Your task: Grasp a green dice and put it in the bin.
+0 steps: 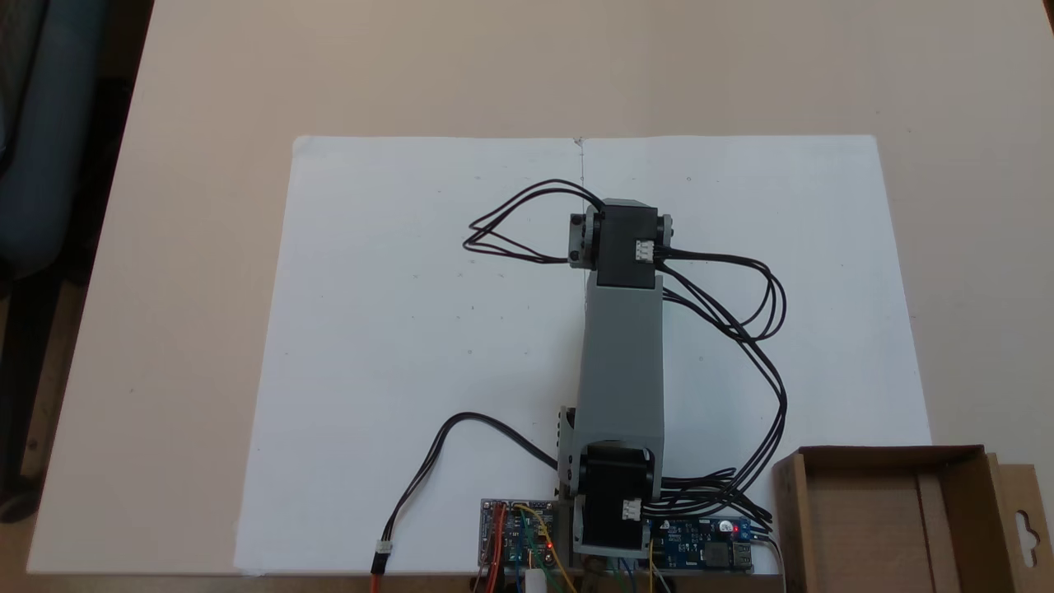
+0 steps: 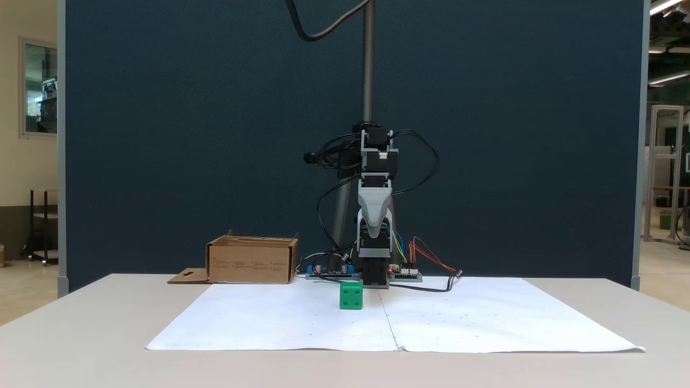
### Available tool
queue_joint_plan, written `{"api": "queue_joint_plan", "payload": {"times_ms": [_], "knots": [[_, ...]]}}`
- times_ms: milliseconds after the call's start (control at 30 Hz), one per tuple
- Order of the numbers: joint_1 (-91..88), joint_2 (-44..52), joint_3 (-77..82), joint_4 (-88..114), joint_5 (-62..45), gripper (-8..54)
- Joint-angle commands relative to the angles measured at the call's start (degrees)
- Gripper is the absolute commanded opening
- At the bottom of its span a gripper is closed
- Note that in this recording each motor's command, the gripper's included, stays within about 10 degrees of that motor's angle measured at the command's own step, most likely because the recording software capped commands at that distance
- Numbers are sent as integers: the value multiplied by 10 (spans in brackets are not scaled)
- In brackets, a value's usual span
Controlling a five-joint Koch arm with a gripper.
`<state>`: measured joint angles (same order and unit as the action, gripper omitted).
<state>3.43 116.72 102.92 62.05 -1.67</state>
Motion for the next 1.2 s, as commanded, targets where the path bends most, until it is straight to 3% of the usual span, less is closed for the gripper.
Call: {"api": "queue_joint_plan", "payload": {"times_ms": [0, 533, 1167], "knots": [[25, 4, -38, 51, -54, 452], [134, 30, -38, 139, -201, 471], [185, 17, 23, 131, -196, 473]]}}
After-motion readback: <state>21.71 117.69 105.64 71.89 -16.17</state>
